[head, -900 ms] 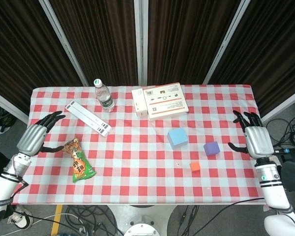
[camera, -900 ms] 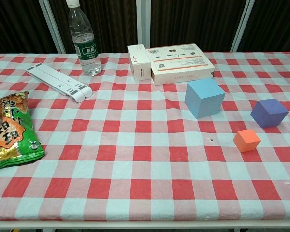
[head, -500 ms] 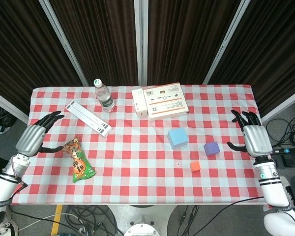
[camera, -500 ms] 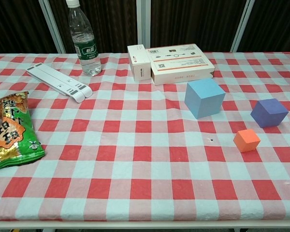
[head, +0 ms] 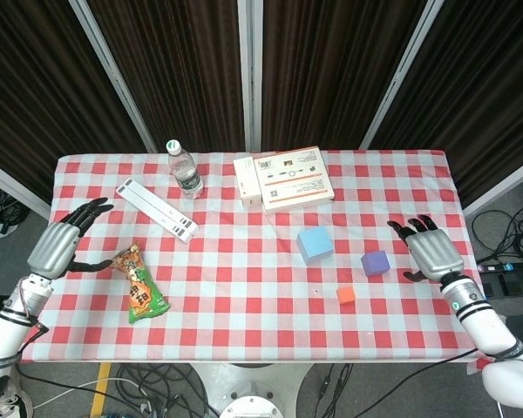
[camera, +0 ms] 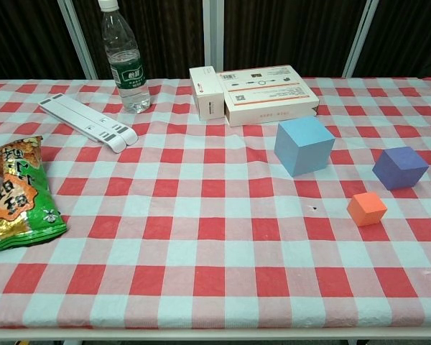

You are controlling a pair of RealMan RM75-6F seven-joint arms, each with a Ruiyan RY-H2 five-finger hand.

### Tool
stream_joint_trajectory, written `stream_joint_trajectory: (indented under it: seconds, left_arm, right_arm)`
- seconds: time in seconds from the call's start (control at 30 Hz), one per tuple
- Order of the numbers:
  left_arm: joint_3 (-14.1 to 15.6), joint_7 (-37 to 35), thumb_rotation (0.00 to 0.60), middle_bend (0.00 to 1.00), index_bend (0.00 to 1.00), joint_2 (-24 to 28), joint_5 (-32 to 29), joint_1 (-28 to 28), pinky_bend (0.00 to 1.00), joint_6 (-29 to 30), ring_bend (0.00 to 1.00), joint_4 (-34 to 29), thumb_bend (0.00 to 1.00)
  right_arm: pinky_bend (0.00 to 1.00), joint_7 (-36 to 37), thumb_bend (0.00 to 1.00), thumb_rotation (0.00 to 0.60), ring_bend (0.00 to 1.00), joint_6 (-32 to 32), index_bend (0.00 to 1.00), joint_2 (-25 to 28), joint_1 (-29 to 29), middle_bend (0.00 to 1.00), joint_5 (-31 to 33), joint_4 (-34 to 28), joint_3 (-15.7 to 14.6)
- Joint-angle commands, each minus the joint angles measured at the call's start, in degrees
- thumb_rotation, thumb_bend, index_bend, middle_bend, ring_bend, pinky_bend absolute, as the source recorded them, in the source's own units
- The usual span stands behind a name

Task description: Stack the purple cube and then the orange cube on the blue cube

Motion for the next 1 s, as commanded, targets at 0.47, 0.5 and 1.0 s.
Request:
stream_joint_trajectory:
  seconds: [0.47,0.5,1.0]
  left_arm:
    - [0.35,-2.23,0.600,0.19,0.20,-0.36,0.70,1.68,0.29,2.89,0.16,2.13,0.00]
    - [0.37,-2.22,0.600,0.19,0.20,-0.45,0.75,1.67,0.29,2.91,0.16,2.29,0.00]
    - [0.56,-1.57,0.600,0.19,0.20,-0.35,0.70,1.74,0.29,2.61,0.16,2.80,0.00]
  right_arm:
    - [0.07,0.51,0.07,0.600,0.09,-1.78,0.07,-10.31,2.91,0.27,-4.70,11.38,-3.25]
    - [0.07,0.74,0.07,0.600,0.09,-1.80,0.07,-10.71,3.02,0.27,-4.88,11.97,-3.28]
    - [0.07,4.02,0.07,0.600,0.09,-3.01,0.07,-15.85,4.30,0.32,-6.28,18.60,-3.91]
